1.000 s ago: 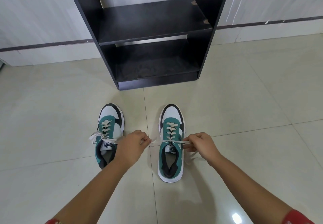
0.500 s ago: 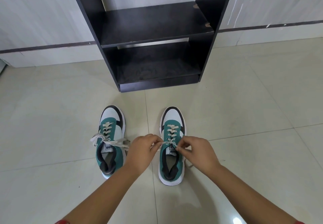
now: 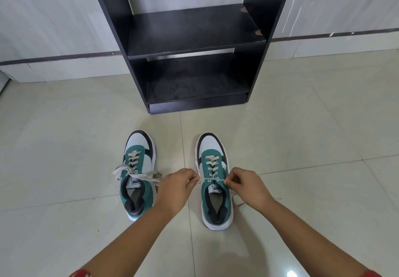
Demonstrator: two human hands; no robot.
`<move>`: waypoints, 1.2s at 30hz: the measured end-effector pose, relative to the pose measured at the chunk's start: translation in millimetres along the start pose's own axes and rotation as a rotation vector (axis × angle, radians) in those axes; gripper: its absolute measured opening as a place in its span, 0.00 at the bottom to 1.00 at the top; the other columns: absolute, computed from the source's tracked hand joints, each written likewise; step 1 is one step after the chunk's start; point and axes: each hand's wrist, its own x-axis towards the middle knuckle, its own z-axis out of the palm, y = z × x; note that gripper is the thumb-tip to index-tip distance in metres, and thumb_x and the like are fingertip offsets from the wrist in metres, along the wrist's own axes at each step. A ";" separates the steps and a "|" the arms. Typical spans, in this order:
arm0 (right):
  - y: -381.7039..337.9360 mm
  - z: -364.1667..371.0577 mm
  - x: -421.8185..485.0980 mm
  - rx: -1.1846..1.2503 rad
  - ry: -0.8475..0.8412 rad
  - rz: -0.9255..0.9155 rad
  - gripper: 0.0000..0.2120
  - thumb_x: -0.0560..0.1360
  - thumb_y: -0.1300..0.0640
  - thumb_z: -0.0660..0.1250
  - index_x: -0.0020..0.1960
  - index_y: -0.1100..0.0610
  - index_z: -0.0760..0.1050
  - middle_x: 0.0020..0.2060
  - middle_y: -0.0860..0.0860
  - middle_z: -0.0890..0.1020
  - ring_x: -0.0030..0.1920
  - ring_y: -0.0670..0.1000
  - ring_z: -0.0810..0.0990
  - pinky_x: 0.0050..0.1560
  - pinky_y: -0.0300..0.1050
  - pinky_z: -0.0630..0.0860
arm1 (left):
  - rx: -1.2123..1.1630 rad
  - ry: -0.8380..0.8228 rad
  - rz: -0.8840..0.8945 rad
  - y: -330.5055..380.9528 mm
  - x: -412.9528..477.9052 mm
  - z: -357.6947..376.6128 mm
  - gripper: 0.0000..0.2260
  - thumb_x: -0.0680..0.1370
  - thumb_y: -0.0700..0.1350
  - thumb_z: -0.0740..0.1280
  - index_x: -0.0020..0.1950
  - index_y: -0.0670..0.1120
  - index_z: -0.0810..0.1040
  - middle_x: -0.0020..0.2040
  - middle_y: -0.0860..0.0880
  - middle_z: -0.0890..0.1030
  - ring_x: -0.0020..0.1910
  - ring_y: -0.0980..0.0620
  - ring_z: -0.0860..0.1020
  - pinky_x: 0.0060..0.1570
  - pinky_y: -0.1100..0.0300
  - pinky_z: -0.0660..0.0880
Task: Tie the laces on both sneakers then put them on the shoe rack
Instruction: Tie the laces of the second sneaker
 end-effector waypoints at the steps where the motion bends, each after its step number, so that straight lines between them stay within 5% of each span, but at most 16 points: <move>1: 0.1 -0.7 -0.2 0.007 -0.018 0.005 0.10 0.74 0.52 0.68 0.36 0.48 0.71 0.33 0.44 0.77 0.36 0.46 0.75 0.35 0.37 0.68 | -0.026 -0.036 -0.029 -0.7 -0.5 0.3 0.07 0.79 0.50 0.62 0.47 0.50 0.78 0.44 0.54 0.80 0.42 0.53 0.77 0.42 0.60 0.71; 5: 0.7 -5.9 -4.3 0.049 -0.018 -0.017 0.15 0.78 0.50 0.62 0.34 0.52 0.68 0.32 0.48 0.74 0.34 0.47 0.71 0.35 0.40 0.66 | -0.500 -0.169 -0.228 7.2 -2.8 -5.6 0.09 0.82 0.45 0.56 0.46 0.45 0.74 0.45 0.49 0.77 0.36 0.60 0.78 0.39 0.62 0.68; 7: -4.4 -8.7 -5.5 0.312 0.018 -0.022 0.15 0.79 0.52 0.61 0.37 0.57 0.73 0.35 0.51 0.76 0.35 0.47 0.73 0.40 0.40 0.68 | -0.793 -0.195 -0.328 17.4 -3.4 -12.4 0.13 0.82 0.44 0.53 0.50 0.41 0.75 0.43 0.50 0.77 0.30 0.59 0.78 0.37 0.62 0.68; 10: -21.7 -13.0 -4.4 0.657 -0.012 -0.005 0.16 0.80 0.56 0.57 0.43 0.66 0.76 0.37 0.45 0.82 0.38 0.39 0.78 0.45 0.33 0.72 | -0.980 -0.195 -0.359 29.9 0.3 -20.1 0.14 0.82 0.46 0.53 0.39 0.44 0.70 0.43 0.53 0.83 0.28 0.54 0.75 0.33 0.62 0.67; 14: -36.4 -11.7 -1.9 0.777 -0.033 -0.030 0.13 0.81 0.57 0.55 0.42 0.60 0.74 0.36 0.51 0.79 0.35 0.39 0.78 0.39 0.27 0.72 | -1.011 -0.179 -0.313 43.7 6.7 -25.4 0.14 0.82 0.48 0.53 0.40 0.47 0.71 0.42 0.51 0.83 0.26 0.55 0.70 0.32 0.62 0.65; 21: -35.1 -0.2 -0.9 0.888 -0.124 -0.055 0.13 0.81 0.63 0.55 0.51 0.56 0.79 0.32 0.46 0.79 0.35 0.43 0.76 0.42 0.32 0.75 | -0.930 -0.214 -0.124 50.4 5.9 -19.8 0.11 0.82 0.42 0.54 0.56 0.43 0.74 0.38 0.50 0.76 0.28 0.61 0.70 0.29 0.70 0.66; 28: -31.4 4.0 1.1 0.896 -0.102 -0.038 0.06 0.79 0.67 0.56 0.49 0.56 0.63 0.33 0.54 0.76 0.33 0.45 0.76 0.38 0.30 0.72 | -0.786 -0.273 0.016 42.5 8.4 -15.4 0.08 0.81 0.37 0.57 0.58 0.43 0.71 0.36 0.49 0.76 0.32 0.61 0.73 0.32 0.66 0.68; 32: -31.4 0.5 0.3 0.891 -0.194 -0.120 0.07 0.79 0.69 0.54 0.49 0.58 0.63 0.29 0.49 0.78 0.31 0.42 0.77 0.39 0.30 0.73 | -0.918 -0.295 -0.118 43.6 13.1 -18.9 0.15 0.79 0.37 0.62 0.63 0.47 0.63 0.35 0.47 0.78 0.26 0.61 0.73 0.29 0.67 0.68; 36: -30.2 -1.9 1.1 0.858 -0.239 -0.185 0.04 0.80 0.66 0.55 0.51 0.60 0.67 0.32 0.51 0.77 0.34 0.43 0.75 0.42 0.31 0.72 | -1.013 -0.345 -0.210 40.9 17.0 -20.1 0.13 0.78 0.39 0.64 0.62 0.46 0.72 0.34 0.48 0.80 0.27 0.58 0.74 0.29 0.66 0.67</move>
